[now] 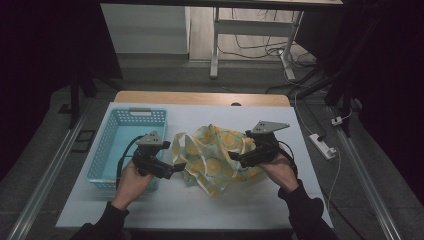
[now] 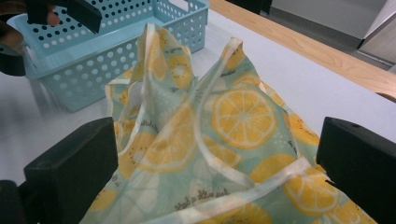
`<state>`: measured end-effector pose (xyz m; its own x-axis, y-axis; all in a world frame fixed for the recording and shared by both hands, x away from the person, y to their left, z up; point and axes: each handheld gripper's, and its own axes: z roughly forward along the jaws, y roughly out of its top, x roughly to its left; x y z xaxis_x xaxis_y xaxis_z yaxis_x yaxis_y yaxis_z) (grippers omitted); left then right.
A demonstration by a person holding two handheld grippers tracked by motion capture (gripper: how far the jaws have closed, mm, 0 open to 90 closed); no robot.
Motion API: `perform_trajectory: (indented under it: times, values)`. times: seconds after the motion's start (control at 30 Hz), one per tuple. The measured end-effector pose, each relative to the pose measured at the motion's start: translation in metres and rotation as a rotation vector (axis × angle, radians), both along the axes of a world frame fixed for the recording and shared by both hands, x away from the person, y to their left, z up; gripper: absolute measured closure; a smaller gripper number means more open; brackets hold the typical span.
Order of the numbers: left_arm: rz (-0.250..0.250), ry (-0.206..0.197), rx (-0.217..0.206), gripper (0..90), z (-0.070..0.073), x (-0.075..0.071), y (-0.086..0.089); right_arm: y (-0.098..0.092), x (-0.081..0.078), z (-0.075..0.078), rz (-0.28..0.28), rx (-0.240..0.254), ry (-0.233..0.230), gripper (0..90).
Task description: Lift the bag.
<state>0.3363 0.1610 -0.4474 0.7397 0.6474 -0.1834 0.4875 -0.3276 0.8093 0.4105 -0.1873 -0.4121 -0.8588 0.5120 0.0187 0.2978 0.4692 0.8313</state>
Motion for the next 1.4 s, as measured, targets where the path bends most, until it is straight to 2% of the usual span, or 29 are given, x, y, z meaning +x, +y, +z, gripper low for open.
perform_trajectory:
  times: [0.2,0.37,0.67,0.87,1.1,1.3,1.4]
  values:
    - [0.015,0.003,0.009,0.0,-0.003,-0.011,0.007,-0.001,-0.006,0.001,0.002,0.001,0.005,0.0]
    - [0.028,0.013,-0.003,0.0,-0.007,-0.020,0.014,-0.001,-0.012,-0.002,0.006,-0.048,-0.009,0.0]
    - [0.065,0.038,0.002,0.0,-0.015,-0.040,0.023,-0.008,-0.024,-0.002,0.007,-0.035,0.014,0.0]
    - [0.087,0.046,0.002,0.0,-0.020,-0.055,0.032,-0.017,-0.033,-0.005,-0.012,-0.027,0.024,0.0]
    - [0.125,0.047,-0.007,0.0,-0.025,-0.075,0.047,-0.030,-0.047,-0.009,-0.019,-0.025,0.009,0.0]
    - [0.162,0.051,-0.025,0.0,-0.030,-0.090,0.061,-0.044,-0.057,-0.015,-0.040,-0.018,0.001,0.0]
    - [0.177,0.046,-0.019,0.0,-0.031,-0.098,0.065,-0.051,-0.061,-0.019,-0.057,-0.022,-0.003,0.0]
